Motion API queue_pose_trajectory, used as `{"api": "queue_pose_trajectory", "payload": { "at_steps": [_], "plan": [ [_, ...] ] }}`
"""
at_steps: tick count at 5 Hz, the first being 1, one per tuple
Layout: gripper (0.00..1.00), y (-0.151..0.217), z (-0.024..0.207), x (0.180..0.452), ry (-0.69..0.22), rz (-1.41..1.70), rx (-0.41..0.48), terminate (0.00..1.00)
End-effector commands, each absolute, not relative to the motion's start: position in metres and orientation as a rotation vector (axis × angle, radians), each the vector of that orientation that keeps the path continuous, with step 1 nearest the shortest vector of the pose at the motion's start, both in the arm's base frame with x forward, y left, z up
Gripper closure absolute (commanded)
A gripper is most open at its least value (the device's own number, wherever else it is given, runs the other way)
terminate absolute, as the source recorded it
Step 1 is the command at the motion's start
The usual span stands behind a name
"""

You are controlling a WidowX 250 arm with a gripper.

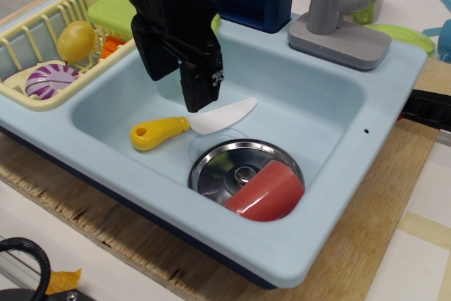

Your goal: Put knife on cutting board

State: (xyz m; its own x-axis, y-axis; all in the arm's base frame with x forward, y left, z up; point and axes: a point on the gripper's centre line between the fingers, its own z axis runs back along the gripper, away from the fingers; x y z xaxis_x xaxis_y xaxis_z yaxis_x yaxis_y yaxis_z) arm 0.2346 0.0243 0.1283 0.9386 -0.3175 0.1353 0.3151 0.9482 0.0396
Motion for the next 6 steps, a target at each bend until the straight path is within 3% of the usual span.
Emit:
{"api": "queue_pose_trajectory", "payload": {
  "at_steps": [1,4,6],
  "plan": [
    [0.00,0.024,0.128,0.235,-0.141,-0.323,0.017,0.00],
    [0.00,0.024,0.101,0.221,-0.136,-0.423,0.050,0.00],
    [0.00,0.034,0.098,0.234,-0.134,-0.448,0.082,0.00]
  ]
}}
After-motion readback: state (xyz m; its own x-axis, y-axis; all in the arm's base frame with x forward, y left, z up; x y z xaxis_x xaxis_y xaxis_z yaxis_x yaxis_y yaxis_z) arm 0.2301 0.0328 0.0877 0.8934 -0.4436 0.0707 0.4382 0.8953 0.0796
